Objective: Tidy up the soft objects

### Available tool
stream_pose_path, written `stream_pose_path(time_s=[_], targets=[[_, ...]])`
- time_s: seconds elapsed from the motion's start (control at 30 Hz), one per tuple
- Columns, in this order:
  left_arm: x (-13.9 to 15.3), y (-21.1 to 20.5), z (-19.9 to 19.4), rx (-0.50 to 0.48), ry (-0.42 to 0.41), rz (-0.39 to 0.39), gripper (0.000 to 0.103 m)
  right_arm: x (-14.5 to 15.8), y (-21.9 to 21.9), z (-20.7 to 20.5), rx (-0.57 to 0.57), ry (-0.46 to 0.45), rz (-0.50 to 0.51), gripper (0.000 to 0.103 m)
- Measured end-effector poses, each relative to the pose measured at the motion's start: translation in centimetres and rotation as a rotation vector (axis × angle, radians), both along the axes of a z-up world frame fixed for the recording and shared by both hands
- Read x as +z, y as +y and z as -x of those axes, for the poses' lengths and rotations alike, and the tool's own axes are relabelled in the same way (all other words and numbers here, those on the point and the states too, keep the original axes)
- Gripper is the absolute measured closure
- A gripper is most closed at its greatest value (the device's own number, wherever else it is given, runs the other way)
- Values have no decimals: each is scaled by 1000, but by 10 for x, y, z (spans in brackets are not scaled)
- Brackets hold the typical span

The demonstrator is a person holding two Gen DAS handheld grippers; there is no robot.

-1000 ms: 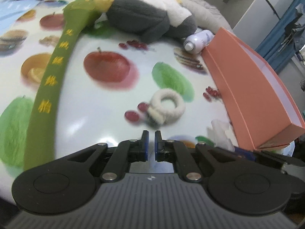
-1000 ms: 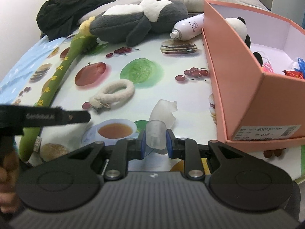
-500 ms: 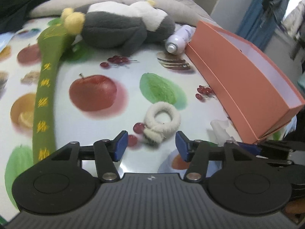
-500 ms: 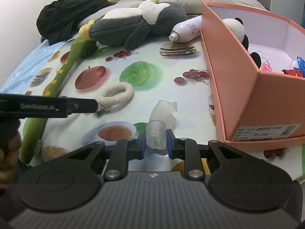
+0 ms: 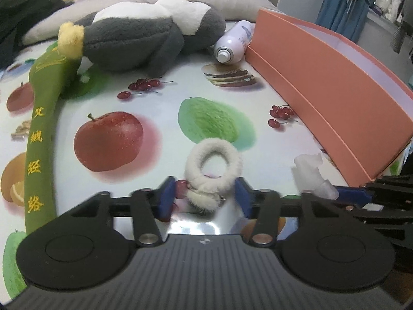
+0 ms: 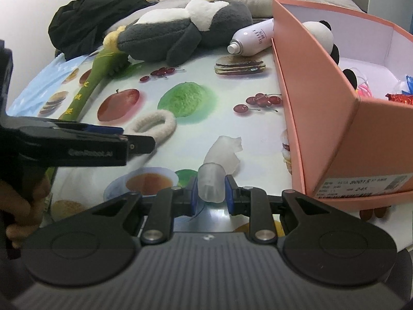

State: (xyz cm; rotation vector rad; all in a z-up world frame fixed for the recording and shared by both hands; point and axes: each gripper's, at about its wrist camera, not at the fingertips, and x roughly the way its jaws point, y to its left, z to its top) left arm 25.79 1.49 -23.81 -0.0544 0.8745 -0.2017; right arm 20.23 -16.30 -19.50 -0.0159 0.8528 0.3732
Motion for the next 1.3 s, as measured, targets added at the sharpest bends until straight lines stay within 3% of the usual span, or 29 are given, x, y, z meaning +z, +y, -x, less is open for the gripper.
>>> stream_pose_path(time_s=[0.1,0.13,0.57,0.9,1.3], targets=[[2,-3,2,16,5,-13,80,3,-1,1,-3,-7,2,78],[4,-3,3,28,5,-7,82,5,-1,2,-3,-11,1,78],[47,-1,43,153,-6,104,83,51,-2,14,2,-82,-26,78],[110,-14,52,147,-60,145,83,101,-12,17,-11,-123,-62,78],[196,-46,24,82,-167,183,83,172,-39,2,-58,-221,-85,78]])
